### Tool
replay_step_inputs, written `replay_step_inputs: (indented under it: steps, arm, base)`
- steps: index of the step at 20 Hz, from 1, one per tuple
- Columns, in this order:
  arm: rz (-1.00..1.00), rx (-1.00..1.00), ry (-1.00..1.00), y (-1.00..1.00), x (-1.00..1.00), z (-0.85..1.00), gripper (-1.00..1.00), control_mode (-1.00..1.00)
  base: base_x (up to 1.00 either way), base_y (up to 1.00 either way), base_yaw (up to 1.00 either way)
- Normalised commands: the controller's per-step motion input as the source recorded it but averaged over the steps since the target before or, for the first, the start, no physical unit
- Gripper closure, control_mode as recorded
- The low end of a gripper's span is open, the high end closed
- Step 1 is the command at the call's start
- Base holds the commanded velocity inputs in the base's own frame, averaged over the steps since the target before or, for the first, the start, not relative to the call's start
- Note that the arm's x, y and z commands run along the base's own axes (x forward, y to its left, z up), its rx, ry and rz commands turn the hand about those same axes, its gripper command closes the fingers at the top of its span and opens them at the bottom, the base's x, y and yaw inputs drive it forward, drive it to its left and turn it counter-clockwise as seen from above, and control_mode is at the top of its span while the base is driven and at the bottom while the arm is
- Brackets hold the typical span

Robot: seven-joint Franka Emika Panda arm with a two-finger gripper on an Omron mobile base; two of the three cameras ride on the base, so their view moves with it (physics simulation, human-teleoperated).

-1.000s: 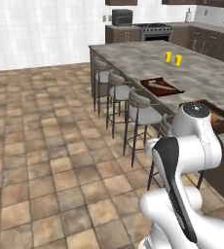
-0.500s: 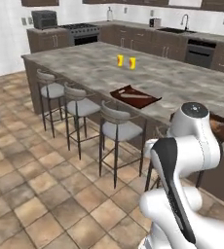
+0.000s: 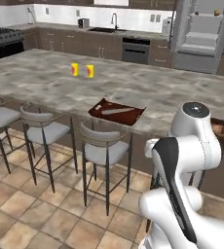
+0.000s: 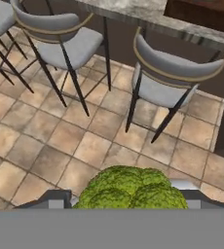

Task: Gather the broccoli and onion from the fridge and place them on a tray on the dining counter. Then gather the chicken drumsticks from the fridge and place them on the other tray.

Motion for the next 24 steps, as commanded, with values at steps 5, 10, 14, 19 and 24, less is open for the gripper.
replay_step_inputs:
  steps: [5,10,14,19,24]
  arm:
    - [0.00,0.00,0.00,0.00,0.00,0.00,1.00,1.00]
    - [0.00,0.00,0.00,0.00,0.00,0.00,1.00,1.00]
    - [0.00,0.00,0.00,0.00,0.00,0.00,1.00,1.00]
    - [0.00,0.00,0.00,0.00,0.00,0.00,1.00,1.00]
    - [0.00,0.00,0.00,0.00,0.00,0.00,1.00,1.00]
  base:
    - [0.27,0.68,-0.69]
    - [0.00,0.63,-0.69]
    - [0.21,0.18,-0.74]
    - [0.44,-0.02,-0.72]
    - [0.64,0.35,-0.22]
